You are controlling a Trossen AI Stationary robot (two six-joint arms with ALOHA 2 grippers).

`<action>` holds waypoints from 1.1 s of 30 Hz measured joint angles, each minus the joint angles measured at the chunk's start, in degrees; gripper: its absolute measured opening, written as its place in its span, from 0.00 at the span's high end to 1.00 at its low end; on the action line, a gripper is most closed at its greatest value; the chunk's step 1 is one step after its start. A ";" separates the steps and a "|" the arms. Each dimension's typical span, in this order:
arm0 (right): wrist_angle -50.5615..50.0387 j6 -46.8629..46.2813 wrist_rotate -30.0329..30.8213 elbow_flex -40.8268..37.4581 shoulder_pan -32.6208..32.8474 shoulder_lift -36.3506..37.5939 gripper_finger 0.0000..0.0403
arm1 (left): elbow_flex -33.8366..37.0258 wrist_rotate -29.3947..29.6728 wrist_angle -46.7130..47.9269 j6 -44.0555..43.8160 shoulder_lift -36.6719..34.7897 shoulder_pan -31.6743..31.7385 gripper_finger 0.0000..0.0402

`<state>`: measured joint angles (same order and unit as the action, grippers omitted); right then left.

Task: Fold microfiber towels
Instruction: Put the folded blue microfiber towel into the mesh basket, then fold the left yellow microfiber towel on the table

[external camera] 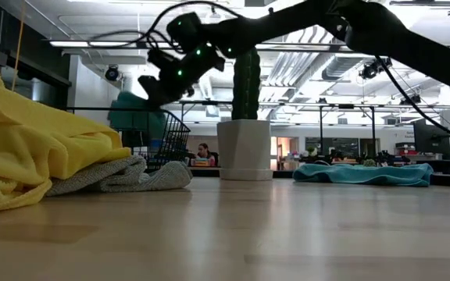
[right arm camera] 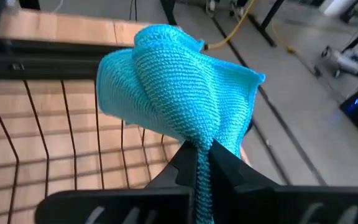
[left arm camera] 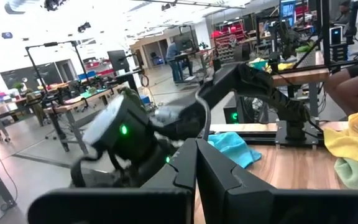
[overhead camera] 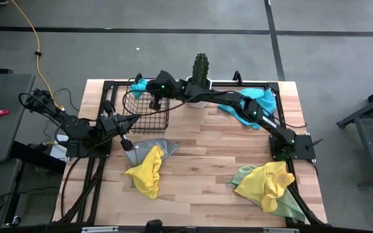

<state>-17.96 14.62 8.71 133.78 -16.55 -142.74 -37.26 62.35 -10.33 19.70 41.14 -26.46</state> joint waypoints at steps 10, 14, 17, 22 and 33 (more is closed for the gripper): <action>0.31 -6.86 1.29 -1.62 -1.10 0.04 1.00 | 0.00 -0.02 -0.02 -0.04 0.00 0.00 1.00; 0.11 -8.96 1.27 -1.62 -1.66 0.07 0.98 | 0.00 -0.02 -0.02 -0.04 0.00 0.00 1.00; -0.04 -11.85 1.23 -1.62 -2.20 0.07 0.95 | 0.00 -0.02 -0.01 -0.03 0.00 0.00 1.00; -0.38 -12.54 1.23 -1.62 -3.09 0.09 0.87 | 0.00 -0.02 0.00 -0.04 0.00 0.00 1.00; -3.93 -8.10 2.16 -1.62 -3.35 0.13 0.78 | 0.00 1.33 0.22 -0.02 0.00 0.00 1.00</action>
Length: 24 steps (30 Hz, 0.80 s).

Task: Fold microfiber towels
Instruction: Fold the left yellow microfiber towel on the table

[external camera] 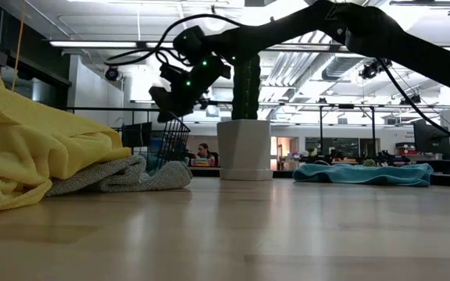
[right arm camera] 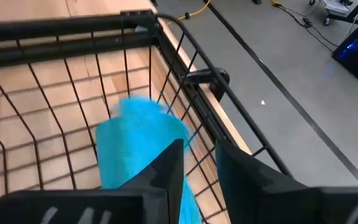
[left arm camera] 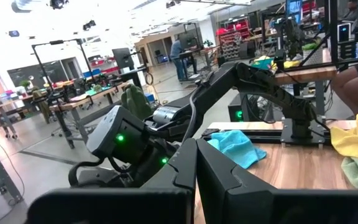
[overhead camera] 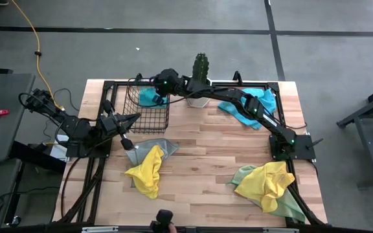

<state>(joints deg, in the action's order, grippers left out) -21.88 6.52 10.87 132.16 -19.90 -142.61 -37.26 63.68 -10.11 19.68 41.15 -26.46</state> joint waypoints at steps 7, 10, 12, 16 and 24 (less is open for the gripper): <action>-2.82 7.09 0.06 0.37 0.09 0.04 0.69 | 0.00 0.00 0.27 -0.04 0.00 0.00 1.00; -8.19 13.25 -0.20 2.80 0.42 0.51 0.65 | 0.00 0.04 1.37 -0.59 0.00 0.00 1.00; -11.53 16.43 -1.67 1.98 0.70 2.78 0.63 | 0.00 0.09 1.94 -0.99 0.00 0.01 1.00; -21.80 18.91 -7.11 1.11 0.87 7.11 0.60 | 0.00 0.20 3.02 -1.56 -0.02 0.02 1.00; -34.29 18.86 -13.34 1.07 0.60 15.30 0.64 | 0.00 0.20 4.81 -4.09 0.00 -0.02 1.00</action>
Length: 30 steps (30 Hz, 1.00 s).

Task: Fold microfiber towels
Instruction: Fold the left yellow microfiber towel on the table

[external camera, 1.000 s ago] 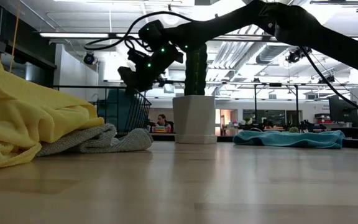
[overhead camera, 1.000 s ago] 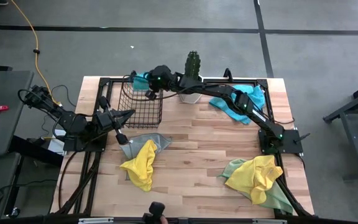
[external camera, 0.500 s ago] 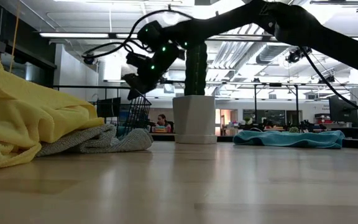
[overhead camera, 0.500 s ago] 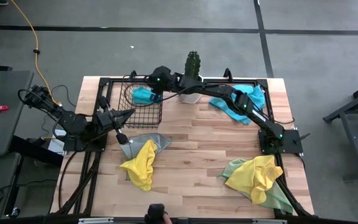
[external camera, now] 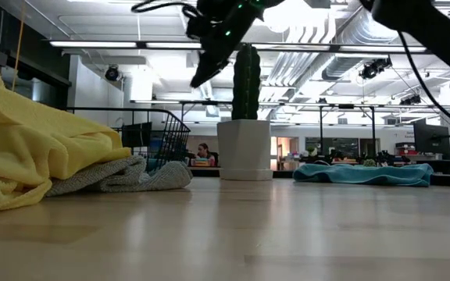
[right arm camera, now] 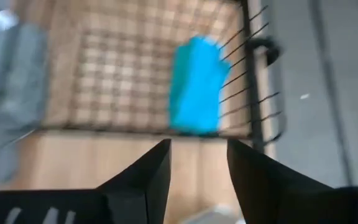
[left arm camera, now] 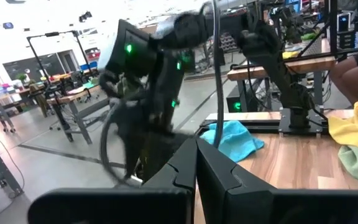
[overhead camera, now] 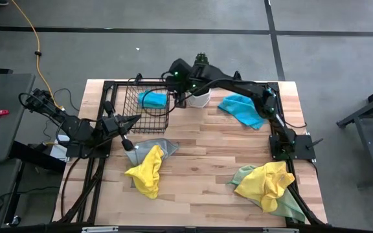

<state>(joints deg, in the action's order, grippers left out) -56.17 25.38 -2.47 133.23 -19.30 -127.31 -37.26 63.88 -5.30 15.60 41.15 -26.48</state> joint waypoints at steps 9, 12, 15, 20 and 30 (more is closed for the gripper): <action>-15.67 -2.02 -3.85 -1.18 2.63 1.69 0.73 | 0.00 0.06 0.52 -0.44 -0.02 -2.12 1.00; -14.95 -2.40 -2.16 -9.25 4.31 4.95 0.77 | 0.00 1.47 0.70 -0.44 -0.01 -3.06 1.00; -6.09 -3.85 0.74 -25.71 5.22 14.59 0.81 | 0.00 2.90 1.09 -0.44 0.00 -3.81 1.00; 20.90 -10.70 4.07 -60.62 5.87 37.14 0.85 | 0.00 3.23 1.04 -0.52 0.00 -4.00 1.00; 71.91 -11.79 7.36 -101.45 11.51 64.40 0.85 | 0.00 -18.74 2.92 -4.64 5.16 1.86 1.00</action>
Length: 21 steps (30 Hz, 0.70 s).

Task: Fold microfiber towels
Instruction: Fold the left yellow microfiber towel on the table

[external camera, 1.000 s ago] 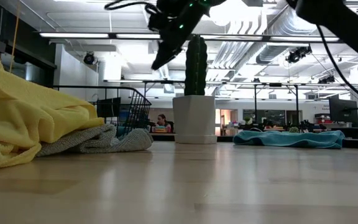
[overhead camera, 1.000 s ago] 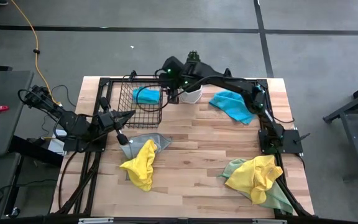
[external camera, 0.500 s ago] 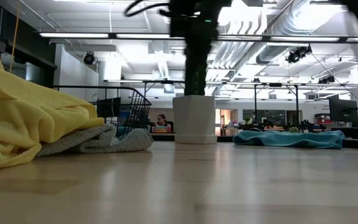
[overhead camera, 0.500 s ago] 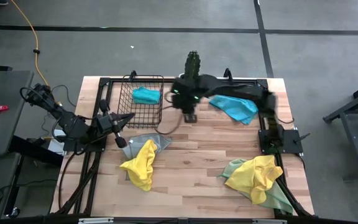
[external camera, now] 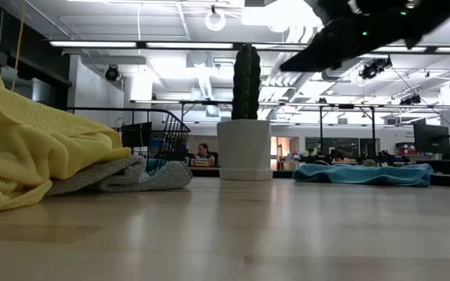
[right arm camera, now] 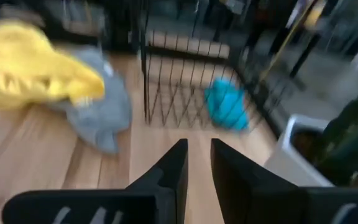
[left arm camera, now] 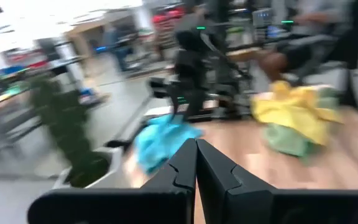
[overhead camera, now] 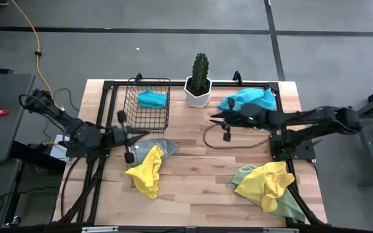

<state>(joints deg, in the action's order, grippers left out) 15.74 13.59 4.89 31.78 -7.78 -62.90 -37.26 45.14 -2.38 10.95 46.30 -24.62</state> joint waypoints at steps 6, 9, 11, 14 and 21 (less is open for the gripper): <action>13.91 0.78 1.53 -6.65 0.45 3.81 0.85 | -0.02 -2.11 -4.76 1.19 4.52 3.81 1.00; 15.82 -0.04 0.72 -6.97 0.45 3.70 0.85 | -0.02 -2.05 -5.08 0.85 5.44 5.17 0.99; 16.06 -0.79 -0.85 -6.81 0.45 3.44 0.85 | -0.02 -2.20 -4.74 -0.83 5.87 6.05 0.97; 15.95 -1.14 -2.13 -6.78 0.45 3.35 0.85 | -0.06 -6.55 -1.47 -5.77 6.97 7.51 0.91; 15.90 -2.19 -2.14 -6.78 0.45 3.33 0.85 | -2.96 -19.22 2.02 -15.87 15.98 6.02 0.69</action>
<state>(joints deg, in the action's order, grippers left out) 31.64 11.40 2.75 24.99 -7.33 -59.57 -40.21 25.91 -0.36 -4.92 62.28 -18.60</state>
